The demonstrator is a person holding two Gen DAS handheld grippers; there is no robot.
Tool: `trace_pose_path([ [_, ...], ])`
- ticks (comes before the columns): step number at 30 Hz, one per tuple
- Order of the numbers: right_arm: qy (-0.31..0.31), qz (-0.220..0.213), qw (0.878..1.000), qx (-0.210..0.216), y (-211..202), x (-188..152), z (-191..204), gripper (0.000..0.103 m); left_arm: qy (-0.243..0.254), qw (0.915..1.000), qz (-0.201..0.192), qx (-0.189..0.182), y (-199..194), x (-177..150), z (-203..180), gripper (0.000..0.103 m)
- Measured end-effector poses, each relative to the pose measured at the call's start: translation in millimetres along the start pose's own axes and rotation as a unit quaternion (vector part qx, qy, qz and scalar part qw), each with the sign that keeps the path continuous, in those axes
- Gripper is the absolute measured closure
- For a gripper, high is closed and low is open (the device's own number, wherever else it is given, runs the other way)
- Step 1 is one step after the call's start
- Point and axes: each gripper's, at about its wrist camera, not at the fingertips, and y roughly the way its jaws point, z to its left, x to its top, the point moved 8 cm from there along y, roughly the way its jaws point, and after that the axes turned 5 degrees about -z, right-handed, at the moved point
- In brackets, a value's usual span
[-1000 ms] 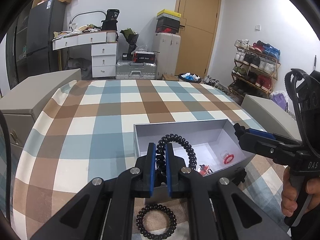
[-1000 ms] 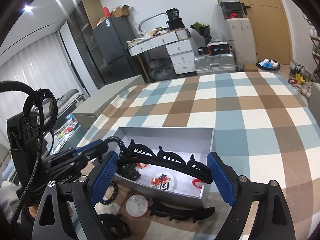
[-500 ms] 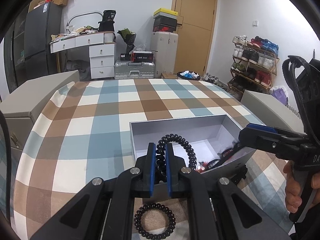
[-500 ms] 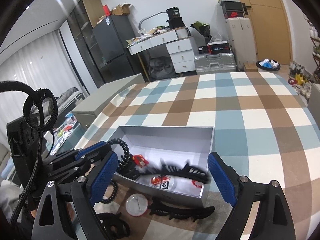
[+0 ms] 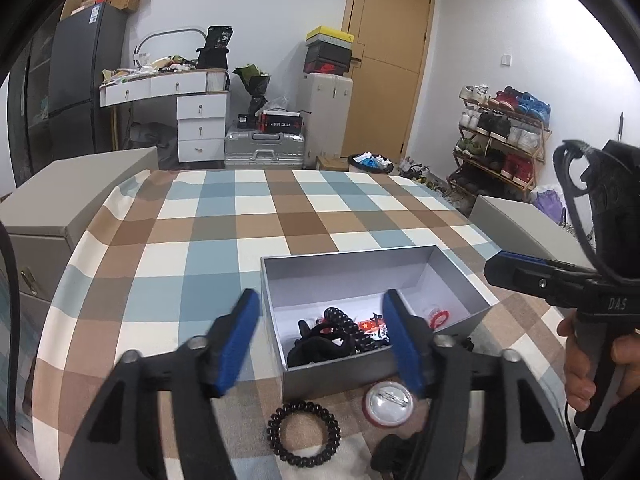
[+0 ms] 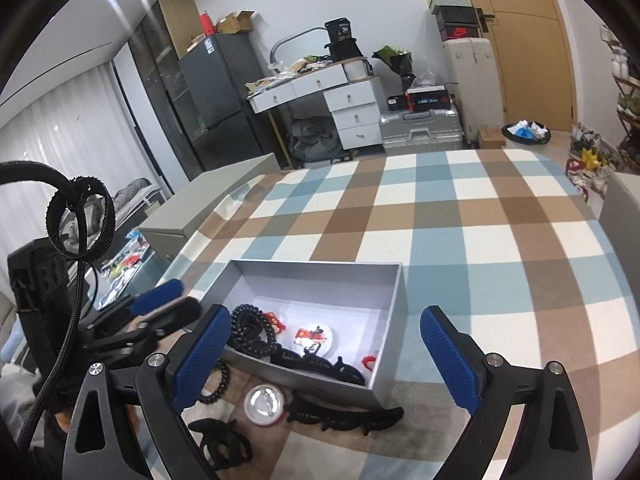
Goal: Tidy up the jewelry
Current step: 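Open the left tool to drop the bracelet while the right tool releases the hair clip, then withdraw both tools from the box toward the remaining jewelry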
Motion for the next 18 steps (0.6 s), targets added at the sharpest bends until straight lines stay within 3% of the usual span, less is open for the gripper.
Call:
trace_pose_path([
  [1, -0.003, 0.004, 1.000, -0.003, -1, 0, 0, 0.003, 0.001, 1.0000, 0.002, 0.007, -2, 0, 1, 0.020],
  [5, -0.034, 0.031, 0.999, -0.027, -6, -7, -3, 0.002, 0.031, 0.9988, 0.005, 0.039, -8, -3, 2, 0.016],
  [9, -0.054, 0.053, 0.996, -0.042, -9, -16, -5, 0.000, 0.050, 0.9972, 0.024, 0.051, -10, -13, 5, 0.001],
  [18, -0.081, 0.119, 0.988, -0.050, 7, -44, -8, 0.000, 0.064, 0.9937, 0.067, 0.063, -4, -34, 12, 0.001],
])
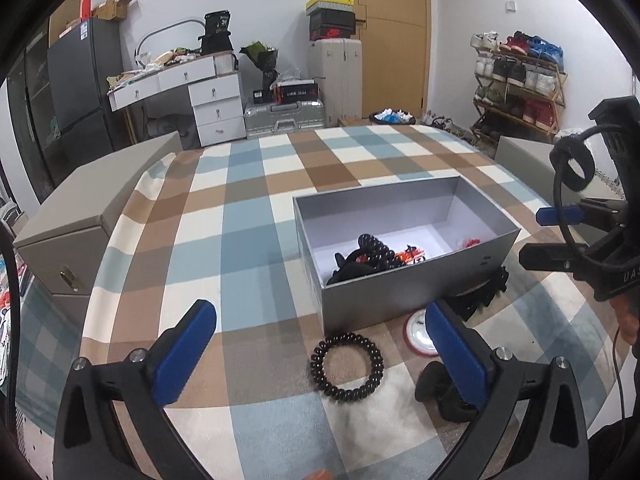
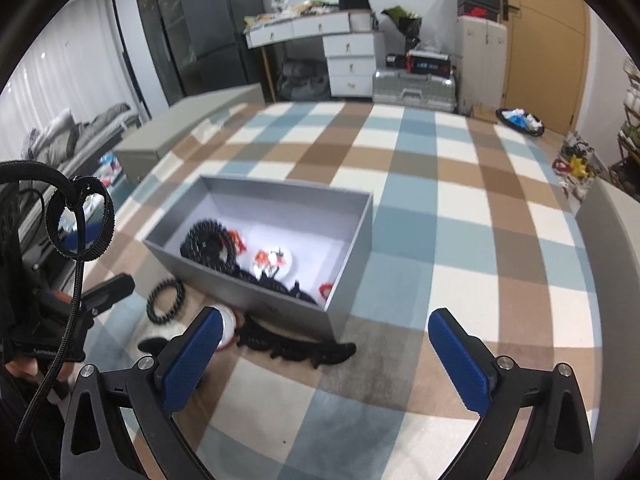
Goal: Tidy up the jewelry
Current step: 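Withdraw both tools from the box toward the remaining jewelry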
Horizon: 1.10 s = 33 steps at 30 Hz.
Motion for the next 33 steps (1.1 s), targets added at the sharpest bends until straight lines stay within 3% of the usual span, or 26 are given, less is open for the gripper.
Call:
trace_pose_path([
  [14, -0.032, 0.066, 0.997, -0.035, 33, -27, -3, 0.000, -0.025, 0.9988, 0.041, 0.013, 13, -17, 15, 0.001],
  [29, -0.043, 0.069, 0.997, -0.012, 49, -31, 22, 0.001, -0.022, 0.9980, 0.057, 0.014, 16, -23, 20, 0.001],
  [33, -0.049, 0.067, 0.996, -0.027, 52, -30, 24, 0.001, -0.025, 0.9979, 0.058, 0.014, 16, -24, 22, 0.001],
])
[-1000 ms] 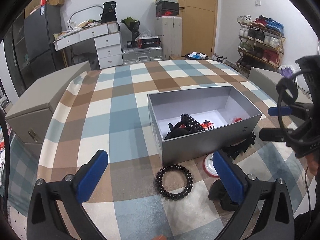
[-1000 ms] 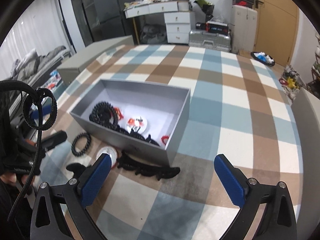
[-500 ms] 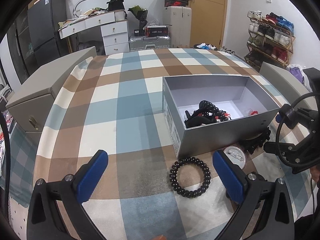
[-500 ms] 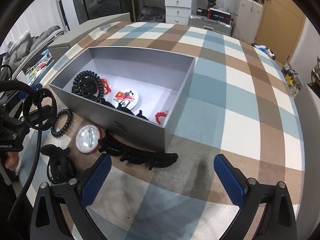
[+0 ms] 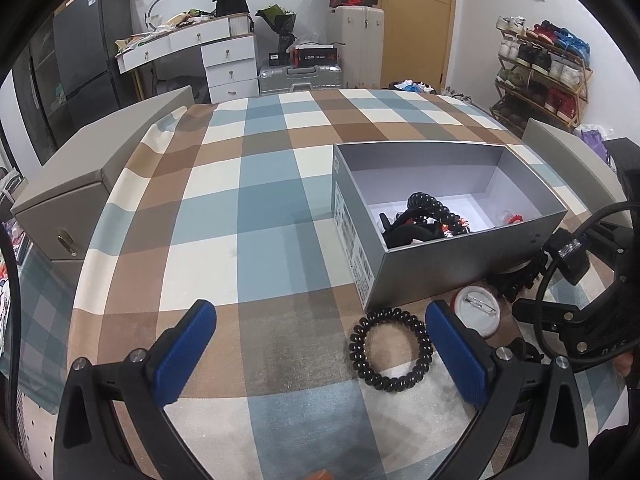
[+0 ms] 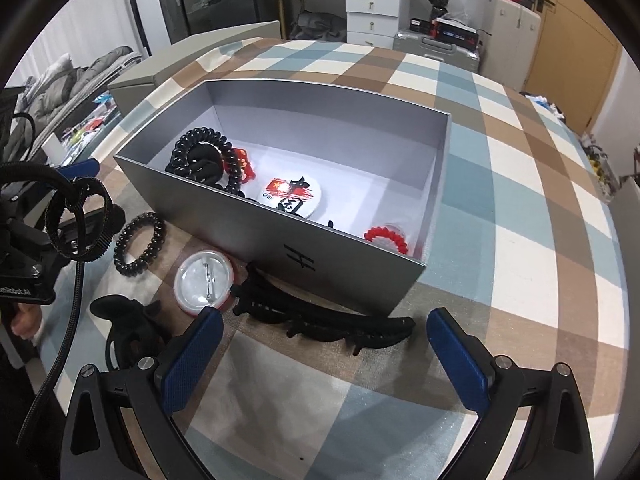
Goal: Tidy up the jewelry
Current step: 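Withdraw both tools from the box toward the remaining jewelry, then grasp the black bead bracelet with the left tool while the right tool grasps another black hair clip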
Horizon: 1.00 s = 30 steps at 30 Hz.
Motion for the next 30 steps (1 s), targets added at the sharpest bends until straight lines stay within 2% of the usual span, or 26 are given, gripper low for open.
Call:
trace_pose_path([
  [15, 0.001, -0.008, 1.000, -0.018, 1, 3, -1, 0.004, 0.002, 0.9999, 0.012, 0.002, 4, -4, 0, 0.001],
  [18, -0.003, -0.006, 1.000, -0.015, 1, 3, 0, 0.011, 0.003, 0.9999, 0.013, 0.001, 4, -4, 0, 0.001],
  [24, -0.010, -0.010, 1.000, -0.013, -2, 2, 0, 0.012, 0.005, 0.9998, 0.019, 0.000, 7, -6, -2, 0.001],
  [26, -0.012, -0.012, 1.000, -0.001, -8, 3, 1, 0.012, 0.006, 0.9997, 0.023, -0.001, 8, -8, -2, 0.001],
  [30, -0.004, -0.043, 0.999, 0.015, -32, 13, -2, 0.012, 0.010, 0.9993, 0.035, -0.009, 9, -12, -7, 0.001],
])
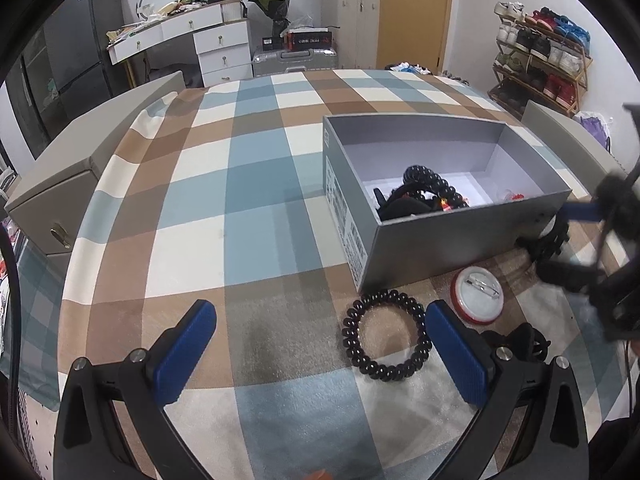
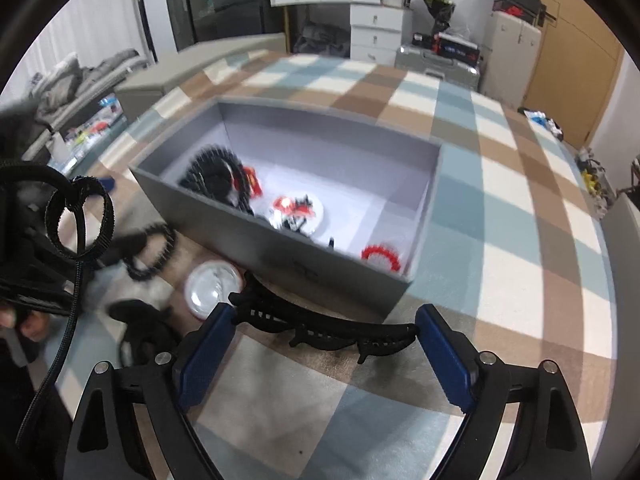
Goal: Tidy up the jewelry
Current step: 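Grasp the black bead bracelet with the left tool while the right tool grasps another black hair clip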
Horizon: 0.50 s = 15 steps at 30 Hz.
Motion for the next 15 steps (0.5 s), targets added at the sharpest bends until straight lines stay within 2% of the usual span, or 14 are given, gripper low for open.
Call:
trace_pose_path([
  [3, 0.013, -0.026, 1.000, 0.007, -16, 10, -4, 0.012, 0.003, 0.9999, 0.011, 0.001, 3, -3, -1, 0.001],
  [8, 0.022, -0.036, 0.999, 0.006, -23, 15, -10, 0.011, -0.005, 0.9999, 0.015, 0.003, 3, -5, 2, 0.002],
  [9, 0.023, -0.034, 0.999, 0.007, -22, 15, -11, 0.011, -0.001, 0.9999, 0.016, 0.001, 3, -6, 1, 0.007],
  [12, 0.024, -0.030, 0.999, 0.006, -20, 13, -12, 0.011, 0.013, 0.9995, 0.028, 0.001, 5, -9, -2, 0.029],
  [15, 0.020, -0.027, 0.999, 0.008, -18, 12, -9, 0.011, 0.014, 0.9994, 0.029, -0.016, 4, -10, -5, 0.044],
])
